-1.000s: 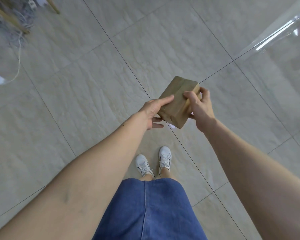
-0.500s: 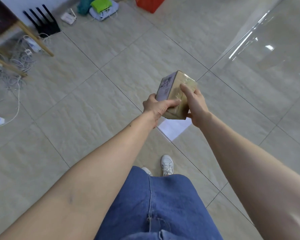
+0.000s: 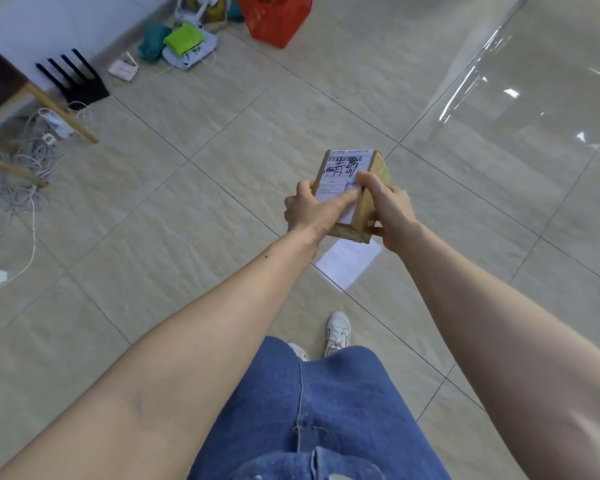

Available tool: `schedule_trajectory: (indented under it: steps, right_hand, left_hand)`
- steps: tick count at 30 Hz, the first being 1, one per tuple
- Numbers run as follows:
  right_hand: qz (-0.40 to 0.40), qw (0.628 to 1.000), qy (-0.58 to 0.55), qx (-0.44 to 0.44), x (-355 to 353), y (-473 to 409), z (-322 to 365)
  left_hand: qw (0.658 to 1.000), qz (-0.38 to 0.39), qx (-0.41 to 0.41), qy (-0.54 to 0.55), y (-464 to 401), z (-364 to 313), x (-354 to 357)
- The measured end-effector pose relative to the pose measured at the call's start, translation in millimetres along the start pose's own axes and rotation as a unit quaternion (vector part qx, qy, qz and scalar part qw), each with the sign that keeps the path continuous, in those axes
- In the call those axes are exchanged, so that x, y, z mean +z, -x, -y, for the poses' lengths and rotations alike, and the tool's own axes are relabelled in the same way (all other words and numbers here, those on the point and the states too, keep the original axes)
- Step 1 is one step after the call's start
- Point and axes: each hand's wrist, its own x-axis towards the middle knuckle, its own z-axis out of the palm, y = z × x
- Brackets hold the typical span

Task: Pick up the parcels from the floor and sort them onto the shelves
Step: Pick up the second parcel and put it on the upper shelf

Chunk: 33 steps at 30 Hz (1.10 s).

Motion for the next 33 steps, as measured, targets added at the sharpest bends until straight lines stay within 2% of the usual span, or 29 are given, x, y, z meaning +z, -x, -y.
schedule_trajectory:
  steps: [10, 22, 33]
  right_hand:
    - [-0.019, 0.999, -0.043, 0.007, -39.7, -22.1, 18.7]
    - [-0.028, 0.996, -0.086, -0.017, -95.5, -74.6, 90.9]
    - [-0.075, 0.987, -0.121, -0.071, -119.4, -132.2, 159.7]
  left_hand:
    - [0.994, 0.089, -0.035, 0.058, -19.2, -38.6, 21.6]
    - [0.974, 0.217, -0.062, 0.003, -57.5, -129.4, 83.5]
    - [0.971, 0.238, -0.024, -0.016, -113.3, -208.7, 131.3]
